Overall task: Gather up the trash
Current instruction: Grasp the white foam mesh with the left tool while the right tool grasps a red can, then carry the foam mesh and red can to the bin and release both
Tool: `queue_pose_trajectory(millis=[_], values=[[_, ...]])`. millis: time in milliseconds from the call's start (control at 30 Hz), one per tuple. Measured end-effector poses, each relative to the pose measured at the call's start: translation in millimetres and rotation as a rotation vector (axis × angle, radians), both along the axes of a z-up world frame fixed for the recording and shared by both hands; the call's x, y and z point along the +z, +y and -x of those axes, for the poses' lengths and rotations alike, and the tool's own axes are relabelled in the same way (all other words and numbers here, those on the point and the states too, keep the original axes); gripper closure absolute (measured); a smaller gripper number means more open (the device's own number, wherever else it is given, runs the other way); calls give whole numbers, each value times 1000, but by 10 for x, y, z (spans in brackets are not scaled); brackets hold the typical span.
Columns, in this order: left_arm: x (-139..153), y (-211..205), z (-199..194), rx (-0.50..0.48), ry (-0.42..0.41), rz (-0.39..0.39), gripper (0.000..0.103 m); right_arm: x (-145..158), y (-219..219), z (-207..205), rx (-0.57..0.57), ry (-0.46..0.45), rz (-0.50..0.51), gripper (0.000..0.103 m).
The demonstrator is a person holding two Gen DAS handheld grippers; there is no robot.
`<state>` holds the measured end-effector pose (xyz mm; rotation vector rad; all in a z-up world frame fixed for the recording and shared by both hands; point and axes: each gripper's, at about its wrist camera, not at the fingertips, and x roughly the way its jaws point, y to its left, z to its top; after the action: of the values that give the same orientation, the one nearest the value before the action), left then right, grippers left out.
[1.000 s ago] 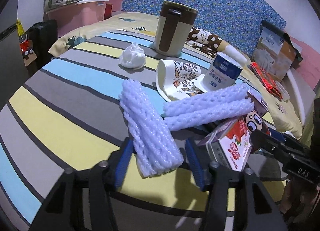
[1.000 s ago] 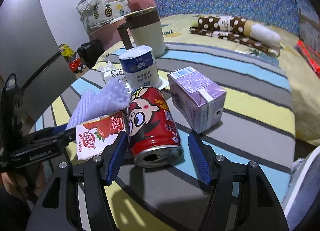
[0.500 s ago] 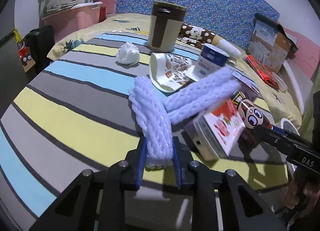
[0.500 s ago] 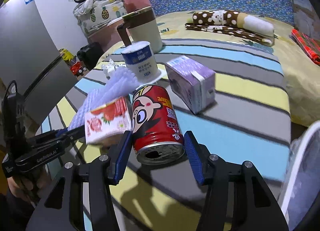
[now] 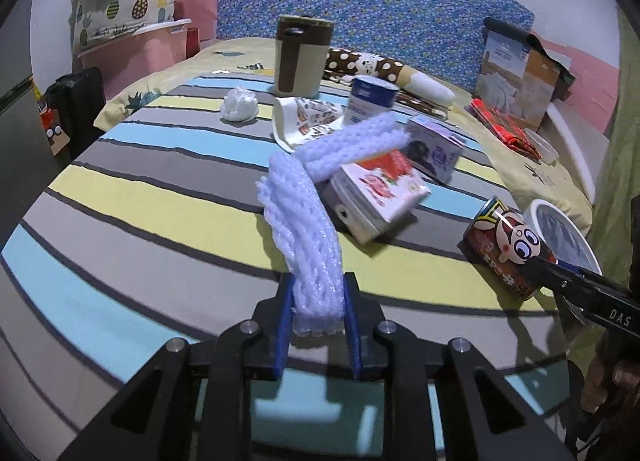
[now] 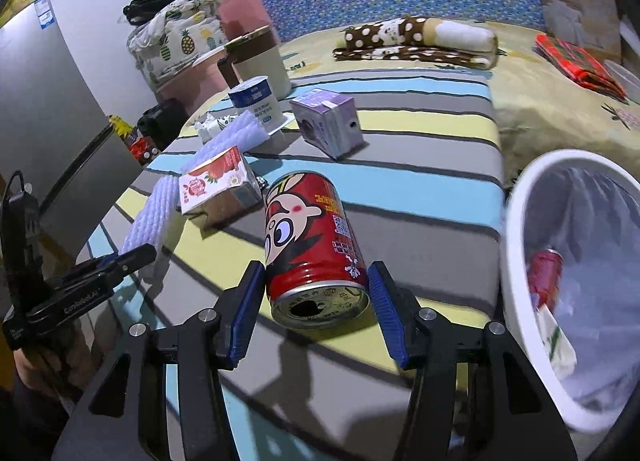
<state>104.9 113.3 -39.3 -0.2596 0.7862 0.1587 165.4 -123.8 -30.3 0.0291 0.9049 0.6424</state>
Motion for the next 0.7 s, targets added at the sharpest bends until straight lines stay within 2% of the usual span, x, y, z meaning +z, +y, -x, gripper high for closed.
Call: queue_pose_trajectory(millis=[500, 700], values=[[236, -500, 258, -106, -52, -6, 79, 101, -252, 331, -52, -45, -24, 48], [236, -570, 266, -135, -53, -1, 79, 14, -150, 380, 5, -25, 27, 48]])
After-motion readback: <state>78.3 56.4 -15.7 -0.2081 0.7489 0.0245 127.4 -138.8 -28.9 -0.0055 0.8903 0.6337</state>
